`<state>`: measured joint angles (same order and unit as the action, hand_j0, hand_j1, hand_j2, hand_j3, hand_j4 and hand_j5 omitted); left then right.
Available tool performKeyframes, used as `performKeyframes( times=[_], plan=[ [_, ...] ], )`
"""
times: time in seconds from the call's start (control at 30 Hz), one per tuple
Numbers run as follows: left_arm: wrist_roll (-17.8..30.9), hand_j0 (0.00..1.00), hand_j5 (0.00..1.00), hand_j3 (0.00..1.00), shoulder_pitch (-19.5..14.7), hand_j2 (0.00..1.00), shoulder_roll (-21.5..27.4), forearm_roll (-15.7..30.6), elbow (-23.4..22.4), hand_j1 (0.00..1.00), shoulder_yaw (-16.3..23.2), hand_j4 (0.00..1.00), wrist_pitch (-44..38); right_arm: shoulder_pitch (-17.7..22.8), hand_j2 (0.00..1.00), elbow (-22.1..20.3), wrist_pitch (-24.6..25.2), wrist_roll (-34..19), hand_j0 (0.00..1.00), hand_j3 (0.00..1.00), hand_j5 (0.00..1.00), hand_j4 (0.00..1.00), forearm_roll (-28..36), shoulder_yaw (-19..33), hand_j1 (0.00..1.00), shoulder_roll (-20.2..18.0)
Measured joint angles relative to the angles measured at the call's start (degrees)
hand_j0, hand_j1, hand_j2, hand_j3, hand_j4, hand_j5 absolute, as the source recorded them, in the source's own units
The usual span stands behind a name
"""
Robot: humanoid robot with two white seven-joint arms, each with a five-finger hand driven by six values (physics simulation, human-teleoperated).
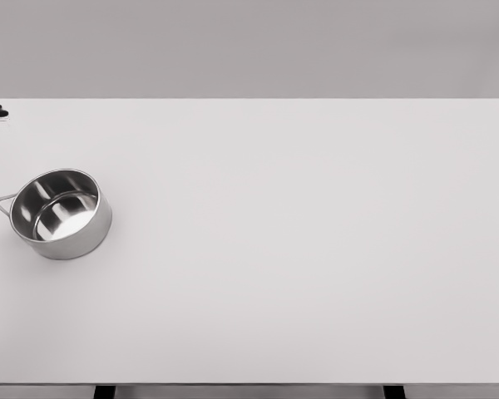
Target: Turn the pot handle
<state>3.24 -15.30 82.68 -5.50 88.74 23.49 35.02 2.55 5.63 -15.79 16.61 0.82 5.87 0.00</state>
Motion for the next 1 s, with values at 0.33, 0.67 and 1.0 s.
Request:
performKeyframes(
  times=[0.33, 0.67, 1.0],
  plan=[
    [0.6, 1.0, 1.0, 1.0, -1.7, 1.0, -10.1, 2.7, 1.5, 1.0, -7.3, 1.0, 0.0, 0.0, 1.0, 0.0, 0.0, 0.0, 1.0, 1.0, 1.0, 1.0, 0.0, 0.0, 1.0, 0.0],
    [0.8, 1.0, 1.0, 1.0, -5.4, 1.0, -26.0, -9.2, 4.2, 1.0, -7.2, 1.0, 0.0, 0.0, 1.0, 0.0, 0.0, 0.0, 1.0, 1.0, 1.0, 1.0, 0.0, 0.0, 1.0, 0.0],
    [0.8, 1.0, 1.0, 1.0, -6.4, 1.0, -31.1, -12.8, 4.0, 1.0, -5.6, 1.0, 0.0, 0.0, 1.0, 0.0, 0.0, 0.0, 1.0, 1.0, 1.0, 1.0, 0.0, 0.0, 1.0, 0.0]
  ],
)
